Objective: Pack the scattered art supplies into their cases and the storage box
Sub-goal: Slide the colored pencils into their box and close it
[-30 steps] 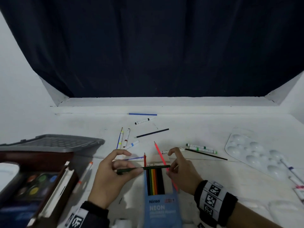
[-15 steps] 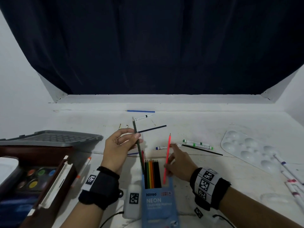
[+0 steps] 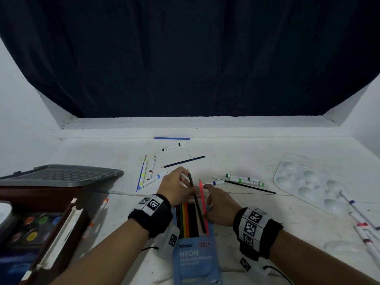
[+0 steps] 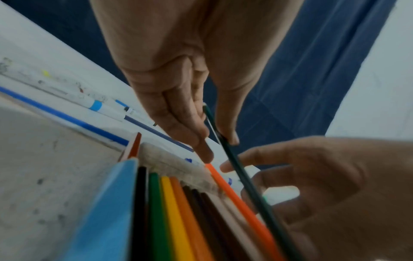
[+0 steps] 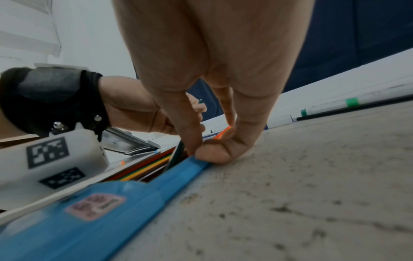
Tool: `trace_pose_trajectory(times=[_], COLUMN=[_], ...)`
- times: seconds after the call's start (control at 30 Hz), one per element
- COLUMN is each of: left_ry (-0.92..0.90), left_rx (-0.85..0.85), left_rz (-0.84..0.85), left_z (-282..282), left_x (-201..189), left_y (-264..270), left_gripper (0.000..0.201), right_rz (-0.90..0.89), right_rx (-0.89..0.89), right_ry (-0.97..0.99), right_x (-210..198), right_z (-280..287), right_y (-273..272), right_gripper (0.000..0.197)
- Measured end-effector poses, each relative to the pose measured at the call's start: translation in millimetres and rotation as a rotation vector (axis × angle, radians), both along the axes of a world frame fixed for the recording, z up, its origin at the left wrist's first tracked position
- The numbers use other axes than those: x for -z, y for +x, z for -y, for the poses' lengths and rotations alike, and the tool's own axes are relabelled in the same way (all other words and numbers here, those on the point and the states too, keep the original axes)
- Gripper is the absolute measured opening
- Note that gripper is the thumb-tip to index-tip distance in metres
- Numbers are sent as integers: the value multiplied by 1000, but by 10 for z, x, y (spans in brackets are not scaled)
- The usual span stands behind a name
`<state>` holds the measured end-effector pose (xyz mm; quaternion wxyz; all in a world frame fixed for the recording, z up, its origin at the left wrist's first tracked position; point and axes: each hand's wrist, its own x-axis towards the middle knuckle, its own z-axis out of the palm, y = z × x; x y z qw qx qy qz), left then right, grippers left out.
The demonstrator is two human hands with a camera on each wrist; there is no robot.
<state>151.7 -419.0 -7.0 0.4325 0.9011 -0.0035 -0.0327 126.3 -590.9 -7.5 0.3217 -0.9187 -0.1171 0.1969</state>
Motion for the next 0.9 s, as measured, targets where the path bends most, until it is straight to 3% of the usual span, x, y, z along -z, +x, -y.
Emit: trace_pose_trajectory(times=[0.1, 0.2, 0.37, 0.47, 0.63, 0.77, 0.9], left_ry=[489, 711, 825, 844, 813, 786, 720], left_rx=[206, 297, 416, 517, 601, 587, 585], left_rz=[-1, -52, 73, 121, 113, 107, 103], left_z=[90, 114, 25, -8, -101, -195, -226], left_x=[-43, -29, 90, 93, 40, 95, 100], left_y=[-19, -77, -341, -481, -645, -652, -608], left_gripper=[49, 63, 68, 57, 42, 46, 40], right_rz=[10, 28, 36, 88, 212, 303, 309], right_rx=[-28, -50, -61, -139, -394, -393, -341], right_ry=[3, 17, -7, -105, -301, -431, -391], right_x=[-2, -26, -34, -3, -77, -26, -47], right_z=[9, 42, 98, 94, 41, 7, -17], right_y=[10, 18, 45, 34, -79, -210, -280], right_gripper=[75, 79, 95, 96, 65, 41, 23])
